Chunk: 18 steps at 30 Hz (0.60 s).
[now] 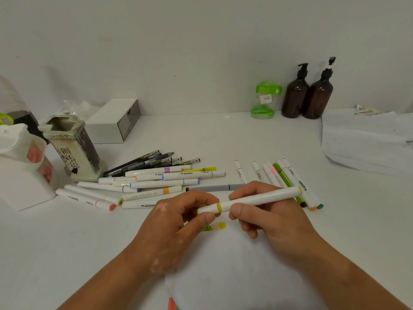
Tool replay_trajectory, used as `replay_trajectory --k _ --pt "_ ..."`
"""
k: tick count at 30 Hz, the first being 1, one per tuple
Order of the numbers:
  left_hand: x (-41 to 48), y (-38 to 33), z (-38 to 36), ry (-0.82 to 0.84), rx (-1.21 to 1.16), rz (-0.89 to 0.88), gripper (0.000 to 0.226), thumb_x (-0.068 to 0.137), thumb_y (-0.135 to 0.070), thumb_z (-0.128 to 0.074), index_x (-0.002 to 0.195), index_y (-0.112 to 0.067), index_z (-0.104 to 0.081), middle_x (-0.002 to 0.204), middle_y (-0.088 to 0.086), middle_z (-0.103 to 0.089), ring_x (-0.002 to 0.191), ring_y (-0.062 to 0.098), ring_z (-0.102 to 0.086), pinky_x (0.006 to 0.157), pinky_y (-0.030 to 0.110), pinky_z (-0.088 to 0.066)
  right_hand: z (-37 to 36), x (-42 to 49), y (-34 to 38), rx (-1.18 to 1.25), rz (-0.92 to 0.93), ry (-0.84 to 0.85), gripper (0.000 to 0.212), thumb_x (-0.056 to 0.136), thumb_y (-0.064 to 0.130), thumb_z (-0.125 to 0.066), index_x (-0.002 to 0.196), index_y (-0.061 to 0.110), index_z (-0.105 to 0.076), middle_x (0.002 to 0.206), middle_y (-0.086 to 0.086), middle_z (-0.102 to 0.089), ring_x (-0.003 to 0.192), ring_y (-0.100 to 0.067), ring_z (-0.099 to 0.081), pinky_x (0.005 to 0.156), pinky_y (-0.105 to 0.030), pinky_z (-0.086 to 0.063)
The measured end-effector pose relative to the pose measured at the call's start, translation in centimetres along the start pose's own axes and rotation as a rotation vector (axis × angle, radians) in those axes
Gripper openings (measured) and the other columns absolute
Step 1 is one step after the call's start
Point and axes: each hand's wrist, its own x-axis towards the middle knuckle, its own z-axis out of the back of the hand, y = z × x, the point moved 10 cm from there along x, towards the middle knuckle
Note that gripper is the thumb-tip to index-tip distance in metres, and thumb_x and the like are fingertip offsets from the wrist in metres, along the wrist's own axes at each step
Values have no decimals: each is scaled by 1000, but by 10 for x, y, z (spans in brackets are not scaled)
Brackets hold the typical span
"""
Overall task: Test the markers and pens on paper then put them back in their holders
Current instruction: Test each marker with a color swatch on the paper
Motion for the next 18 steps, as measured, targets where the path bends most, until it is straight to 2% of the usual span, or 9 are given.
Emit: replay_trajectory --k 3,8,10,13,18 --pt "0 -3 -4 28 -50 -9 17 91 -39 -64 107 -44 -65 91 -14 -72 74 22 -61 68 32 -54 -3 0 -1 13 -14 11 13 80 20 -76 92 24 -77 77 -13 -75 58 -15 -62 51 -23 -49" --pt "-1 -3 -6 71 -208 -2 18 92 -24 -65 104 -37 -68 90 -11 -74 69 10 -64 67 17 -51 -5 -1 3 24 -11 4 14 77 22 -80 91 25 -79 75 -13 -73 58 -14 -62 53 -22 -50" --pt "-1 -5 -9 84 -266 -1 17 91 -24 -64 102 -35 -69 91 -6 -75 69 9 -63 67 18 -51 -6 -2 6 27 -7 7 18 75 25 -87 91 24 -79 74 -13 -73 58 -13 -62 55 -21 -50" --pt "-1 -6 -9 80 -312 -7 16 90 -24 -63 101 -33 -70 90 -2 -75 68 10 -63 67 20 -51 -6 -3 8 47 2 -5 22 69 30 -81 90 23 -79 71 -9 -72 58 -12 -63 54 -21 -52" --pt "4 1 -5 27 -323 27 13 90 -25 -69 101 -32 -72 82 -7 -73 68 4 -64 64 13 -49 -6 -3 14 -36 43 41 15 82 21 -83 96 26 -78 69 -3 -71 57 -12 -60 53 -23 -49"
